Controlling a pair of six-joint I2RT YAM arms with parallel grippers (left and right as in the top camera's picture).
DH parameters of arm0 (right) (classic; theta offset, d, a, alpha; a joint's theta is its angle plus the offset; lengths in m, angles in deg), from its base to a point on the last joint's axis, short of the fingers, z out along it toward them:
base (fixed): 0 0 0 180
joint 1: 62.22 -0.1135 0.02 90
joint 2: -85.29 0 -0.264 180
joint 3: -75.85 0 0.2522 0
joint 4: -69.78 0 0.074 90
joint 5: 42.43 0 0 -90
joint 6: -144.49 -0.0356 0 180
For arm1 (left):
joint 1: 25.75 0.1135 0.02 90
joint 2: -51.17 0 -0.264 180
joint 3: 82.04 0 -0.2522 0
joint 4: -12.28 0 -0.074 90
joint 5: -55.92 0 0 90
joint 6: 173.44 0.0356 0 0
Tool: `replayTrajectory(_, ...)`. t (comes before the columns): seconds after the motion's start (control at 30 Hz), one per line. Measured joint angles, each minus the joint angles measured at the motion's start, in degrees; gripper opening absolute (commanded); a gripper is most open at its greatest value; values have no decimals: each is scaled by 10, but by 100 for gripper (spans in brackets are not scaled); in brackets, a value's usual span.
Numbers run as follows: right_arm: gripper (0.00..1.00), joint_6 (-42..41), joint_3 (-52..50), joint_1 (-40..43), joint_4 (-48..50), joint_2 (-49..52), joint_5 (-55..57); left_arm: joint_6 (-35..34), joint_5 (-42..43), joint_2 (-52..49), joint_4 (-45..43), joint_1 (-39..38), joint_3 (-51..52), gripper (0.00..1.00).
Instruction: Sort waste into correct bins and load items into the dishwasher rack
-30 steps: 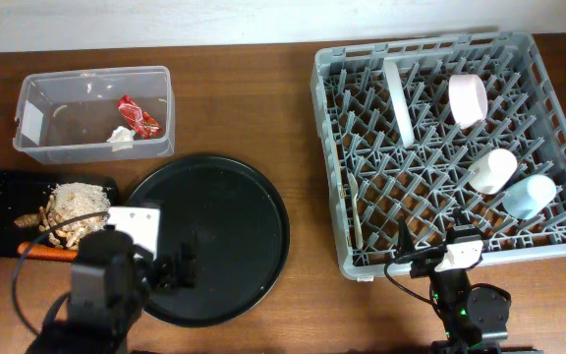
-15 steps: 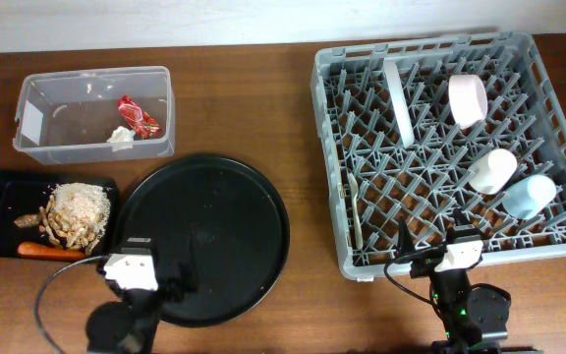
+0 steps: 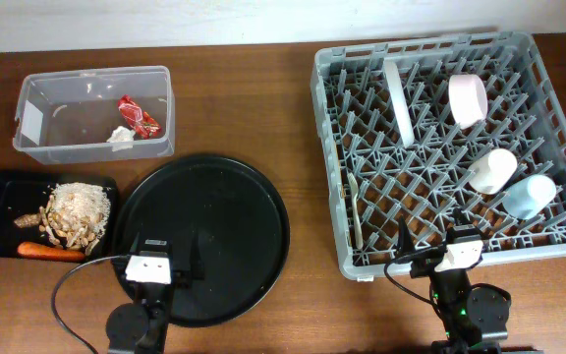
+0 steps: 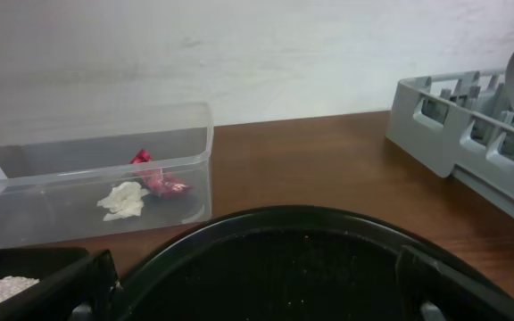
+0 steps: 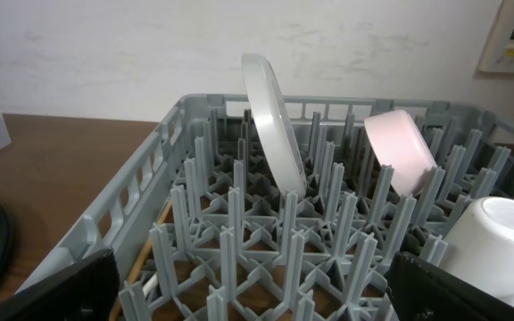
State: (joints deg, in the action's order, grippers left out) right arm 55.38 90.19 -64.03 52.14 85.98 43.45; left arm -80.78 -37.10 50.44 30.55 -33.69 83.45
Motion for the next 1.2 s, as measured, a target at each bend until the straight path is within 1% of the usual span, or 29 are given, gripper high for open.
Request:
replayTrajectory(0.17,99,0,0,0,0,0,0,10,0,0,0,0,0,99)
replayTrajectory(1.2,99,0,0,0,0,0,0,10,0,0,0,0,0,99)
